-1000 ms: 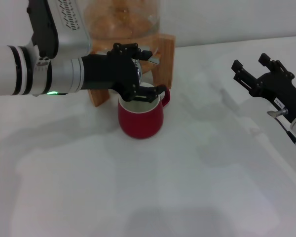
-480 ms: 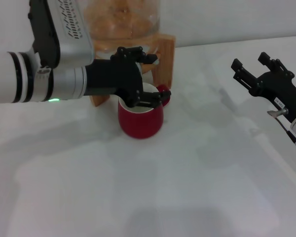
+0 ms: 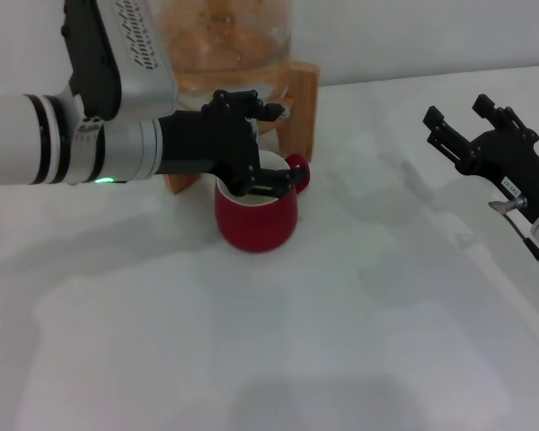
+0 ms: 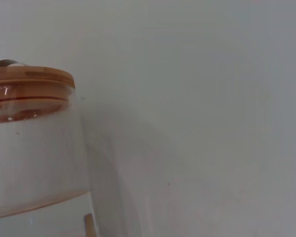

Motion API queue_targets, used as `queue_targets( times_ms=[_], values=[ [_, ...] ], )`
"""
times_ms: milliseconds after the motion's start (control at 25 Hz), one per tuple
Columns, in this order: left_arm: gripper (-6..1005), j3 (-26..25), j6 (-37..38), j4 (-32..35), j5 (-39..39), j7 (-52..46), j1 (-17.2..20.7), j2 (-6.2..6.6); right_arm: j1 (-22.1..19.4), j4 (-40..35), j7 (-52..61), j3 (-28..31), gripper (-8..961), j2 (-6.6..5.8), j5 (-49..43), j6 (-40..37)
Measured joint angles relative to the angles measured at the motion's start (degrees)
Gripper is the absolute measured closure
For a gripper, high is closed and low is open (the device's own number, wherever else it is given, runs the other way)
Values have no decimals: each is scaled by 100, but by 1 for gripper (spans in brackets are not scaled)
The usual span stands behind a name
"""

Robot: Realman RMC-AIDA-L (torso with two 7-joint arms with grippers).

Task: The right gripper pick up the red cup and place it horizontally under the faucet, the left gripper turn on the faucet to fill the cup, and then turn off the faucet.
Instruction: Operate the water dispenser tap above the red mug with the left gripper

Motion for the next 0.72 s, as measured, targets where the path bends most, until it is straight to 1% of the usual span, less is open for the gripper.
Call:
queue_targets(
  times_ms=[720],
  values=[
    [153,25,30,-112,34,25,-177,0,-9,4,-3,-11,118,1,0,1]
  ],
)
